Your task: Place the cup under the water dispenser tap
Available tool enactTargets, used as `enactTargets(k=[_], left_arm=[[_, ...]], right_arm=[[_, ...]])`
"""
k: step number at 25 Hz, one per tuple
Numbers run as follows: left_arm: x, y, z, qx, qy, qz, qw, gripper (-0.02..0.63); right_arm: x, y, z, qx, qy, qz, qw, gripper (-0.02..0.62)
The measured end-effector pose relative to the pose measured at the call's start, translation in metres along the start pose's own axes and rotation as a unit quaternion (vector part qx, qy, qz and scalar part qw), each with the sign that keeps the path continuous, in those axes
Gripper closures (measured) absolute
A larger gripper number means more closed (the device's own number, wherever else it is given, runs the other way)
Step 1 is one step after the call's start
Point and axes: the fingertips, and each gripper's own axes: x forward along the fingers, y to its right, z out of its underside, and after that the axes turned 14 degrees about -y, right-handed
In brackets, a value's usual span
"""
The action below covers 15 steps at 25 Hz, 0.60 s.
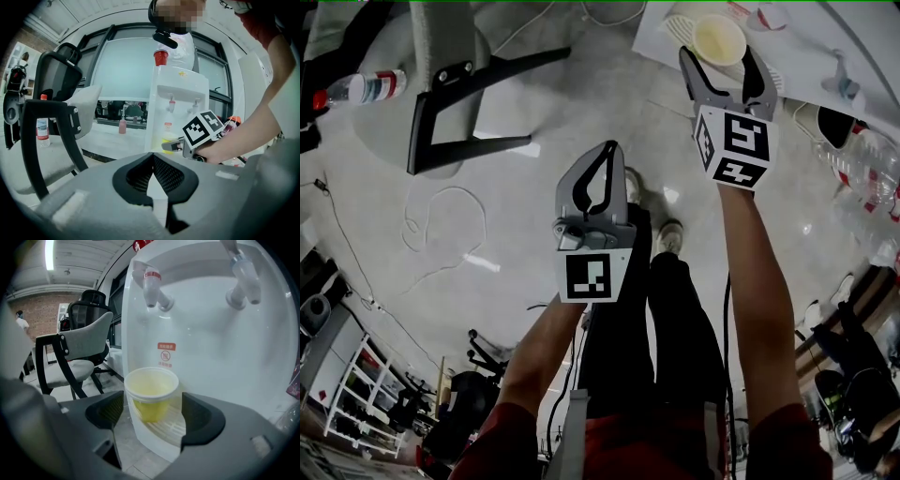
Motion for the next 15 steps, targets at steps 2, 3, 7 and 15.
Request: enactTargets(k=[2, 3, 7, 15], left_arm=[[-0.004, 0.002, -0.004, 0.004, 0.003, -0.003, 1.0000, 0.600], [-0.007, 0.003, -0.007, 0.005, 0.005, -0.004, 1.0000, 0.600], [-0.020, 0.008, -0.018, 0.005, 0.012, -0.013, 0.9998, 0.600], [-0.066, 0.028, -0.051, 0.008, 0.029, -0.029, 0.9991, 0.600]], right_arm=[[-0.007, -0.002, 0.003, 0.000, -0.001, -0.003, 1.000, 0.225], [-0.011, -0.003, 0.005, -0.001, -0.002, -0.005, 1.000, 0.225], [-0.035, -0.003, 0.016, -0.002, -0.009, -0.009, 1.000, 0.227], [-0.111, -0.010, 0.036, 0.007, -0.017, -0.019, 1.000, 0.227]])
